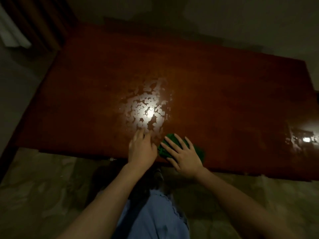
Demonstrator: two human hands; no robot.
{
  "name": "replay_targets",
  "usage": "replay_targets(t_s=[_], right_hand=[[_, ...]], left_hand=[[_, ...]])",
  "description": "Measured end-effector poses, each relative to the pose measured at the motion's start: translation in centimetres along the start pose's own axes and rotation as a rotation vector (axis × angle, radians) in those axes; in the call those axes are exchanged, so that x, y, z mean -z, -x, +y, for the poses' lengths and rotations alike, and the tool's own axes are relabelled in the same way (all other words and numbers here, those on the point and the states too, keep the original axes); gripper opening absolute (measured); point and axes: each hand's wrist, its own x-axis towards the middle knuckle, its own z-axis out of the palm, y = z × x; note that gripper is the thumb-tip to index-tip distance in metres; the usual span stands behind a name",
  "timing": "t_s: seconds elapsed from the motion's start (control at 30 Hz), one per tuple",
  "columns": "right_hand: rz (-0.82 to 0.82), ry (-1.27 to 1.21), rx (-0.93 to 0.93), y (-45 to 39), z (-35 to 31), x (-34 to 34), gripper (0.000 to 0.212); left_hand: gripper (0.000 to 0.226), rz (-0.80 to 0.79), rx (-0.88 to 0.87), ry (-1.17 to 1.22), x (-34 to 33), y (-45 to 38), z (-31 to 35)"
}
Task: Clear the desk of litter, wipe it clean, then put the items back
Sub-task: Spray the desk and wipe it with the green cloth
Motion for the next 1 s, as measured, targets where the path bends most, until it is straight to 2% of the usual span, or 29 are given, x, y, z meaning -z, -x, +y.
replay_targets(t_s=[0.1, 0.23, 0.43, 0.53, 0.63, 0.77, 0.93, 1.0], right_hand=[[-0.042, -0.050, 0.024, 2.6, -3.5, -1.0, 0.055], [-0.099, 0.032, 0.097, 1.5, -6.7, -2.3, 0.052], [-0.044, 0.042, 0.180, -0.1, -5.6, -1.7, 0.052], [-0.049, 0.012, 0.139, -1.1, -5.2, -1.0, 0.053], [-0.125, 0.001, 0.085, -2.9, -4.4, 0.2, 0.054], [-0.195, 0.031, 0.121, -4.0, -3.6, 0.3, 0.059], [-0.093, -0.005, 0.169, -5.1, -2.6, 0.1, 0.056], [-0.032, -0.021, 0.132, -7.3, -1.0, 0.9, 0.056]], left_hand=[[0.053, -0.016, -0.015, 0.015, -0.3, 1.8, -1.1], [0.051, -0.023, 0.019, 0.003, -0.2, 2.8, -3.0], [0.051, -0.021, 0.091, 0.002, 1.2, 2.0, -4.8], [0.050, -0.028, 0.077, 0.006, 1.3, 0.8, -4.0], [0.049, -0.023, 0.050, 0.024, 1.2, -0.5, -2.5], [0.049, -0.056, 0.035, 0.022, 1.4, -2.8, -1.5], [0.049, -0.036, 0.035, 0.020, 3.1, -7.5, -0.4], [0.048, -0.028, 0.038, 0.035, 3.8, -9.7, 0.3]])
